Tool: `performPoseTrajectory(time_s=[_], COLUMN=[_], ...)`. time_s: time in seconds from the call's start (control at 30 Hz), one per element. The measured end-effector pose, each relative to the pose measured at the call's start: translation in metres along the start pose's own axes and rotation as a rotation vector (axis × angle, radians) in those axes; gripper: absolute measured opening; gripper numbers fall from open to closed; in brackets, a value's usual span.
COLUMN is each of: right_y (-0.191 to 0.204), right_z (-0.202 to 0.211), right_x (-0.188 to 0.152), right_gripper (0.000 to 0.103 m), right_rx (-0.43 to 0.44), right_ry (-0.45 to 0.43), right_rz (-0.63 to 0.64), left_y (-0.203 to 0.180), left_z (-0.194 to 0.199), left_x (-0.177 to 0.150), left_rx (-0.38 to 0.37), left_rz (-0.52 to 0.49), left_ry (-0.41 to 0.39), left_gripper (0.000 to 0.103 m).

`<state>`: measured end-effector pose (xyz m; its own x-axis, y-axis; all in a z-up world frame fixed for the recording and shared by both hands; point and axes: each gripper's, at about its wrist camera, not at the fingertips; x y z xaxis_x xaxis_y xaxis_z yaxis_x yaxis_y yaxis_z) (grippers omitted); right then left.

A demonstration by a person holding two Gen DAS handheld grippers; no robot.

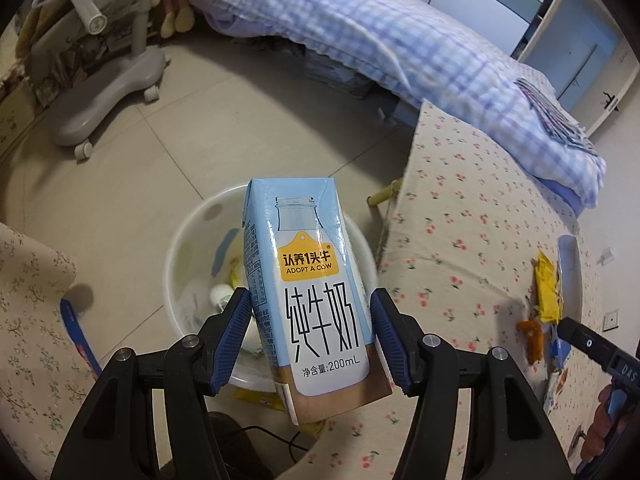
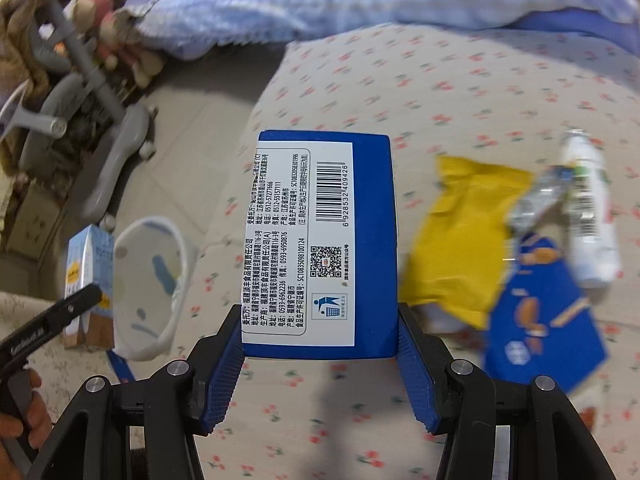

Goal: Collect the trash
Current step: 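Carry the carton to the wastebasket and open the left tool while the right tool drops the box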

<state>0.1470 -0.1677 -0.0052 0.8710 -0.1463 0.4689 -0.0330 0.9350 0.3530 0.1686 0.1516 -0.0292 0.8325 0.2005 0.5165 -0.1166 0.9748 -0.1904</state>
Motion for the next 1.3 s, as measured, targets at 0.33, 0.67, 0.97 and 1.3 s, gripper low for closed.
performPoseTrajectory(time_s=[0.33,0.67,0.97,1.3], right_y=[0.041,0.075,0.126,0.157], right_z=[-0.034,-0.059,-0.101,-0.118], right_x=[-0.005,-0.009,-0.018,-0.021], right_gripper=[0.061,0.062,0.062,0.065], right_rx=[0.05,0.071,0.127,0.196], right_ry=[0.048,0.075,0.127,0.091], right_rz=[0.069,0.125,0.195,0.27], left_y=[0.034,0.073,0.095,0.099], left_z=[-0.011,0.009,0.024,0.03], left_x=[0.003,-0.008,-0.023,-0.025], left_rx=[0.045,0.15,0.19,0.207], left_rz=[0.091,0.075,0.038,0.01], left_ry=[0.004,-0.015,-0.008,-0.006], left_gripper=[0.089,0.094,0.096,0.099])
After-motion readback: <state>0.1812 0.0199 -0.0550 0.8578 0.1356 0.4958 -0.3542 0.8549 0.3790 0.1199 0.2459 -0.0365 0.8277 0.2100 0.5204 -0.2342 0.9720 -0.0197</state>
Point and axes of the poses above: each gripper's, at about its wrist camera, not at the fingertips, and z roughly against the way its jaws point, y to its left, x to its top, and after that the axes turned 6 degrees about -y, right-handed
